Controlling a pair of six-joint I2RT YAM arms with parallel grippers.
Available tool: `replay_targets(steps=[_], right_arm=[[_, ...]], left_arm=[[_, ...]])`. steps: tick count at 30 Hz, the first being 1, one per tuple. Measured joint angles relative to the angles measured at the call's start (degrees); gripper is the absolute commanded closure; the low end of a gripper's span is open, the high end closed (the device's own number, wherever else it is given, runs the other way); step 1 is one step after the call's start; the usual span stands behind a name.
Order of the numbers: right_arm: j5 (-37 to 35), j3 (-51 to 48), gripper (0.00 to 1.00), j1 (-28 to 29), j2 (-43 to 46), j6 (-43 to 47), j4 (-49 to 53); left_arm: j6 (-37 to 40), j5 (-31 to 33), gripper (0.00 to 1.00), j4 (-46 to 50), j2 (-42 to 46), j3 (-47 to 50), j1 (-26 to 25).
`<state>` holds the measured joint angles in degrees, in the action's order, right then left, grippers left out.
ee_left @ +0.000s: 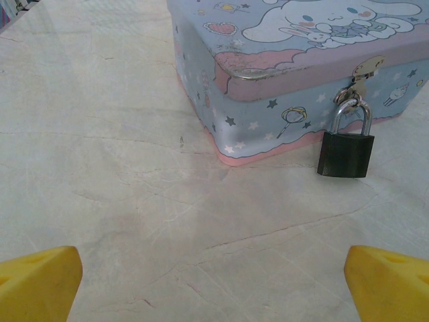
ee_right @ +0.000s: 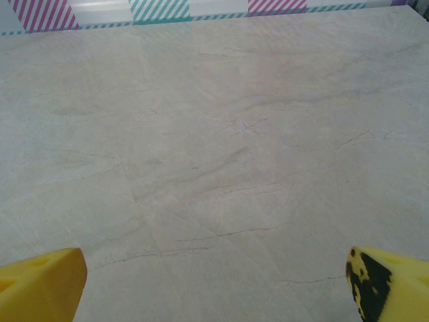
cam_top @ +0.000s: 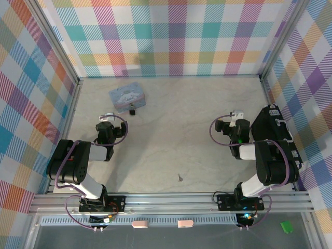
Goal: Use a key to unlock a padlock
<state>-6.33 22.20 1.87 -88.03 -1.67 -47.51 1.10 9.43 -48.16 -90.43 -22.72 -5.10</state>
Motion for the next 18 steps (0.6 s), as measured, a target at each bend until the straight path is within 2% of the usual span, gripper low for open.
replay_targets(steps=[13, 18], right_arm=[[0.0, 0.0, 0.01, 0.0, 0.0, 0.0, 0.0], [3.1, 0.0, 0.01, 0.0, 0.5, 1.1, 0.7]], left_arm=[[0.0, -0.1, 0.0, 0.0, 0.0, 0.0, 0.0], [1.6, -0.7, 0.0, -0.5, 1.0, 0.5, -1.1]])
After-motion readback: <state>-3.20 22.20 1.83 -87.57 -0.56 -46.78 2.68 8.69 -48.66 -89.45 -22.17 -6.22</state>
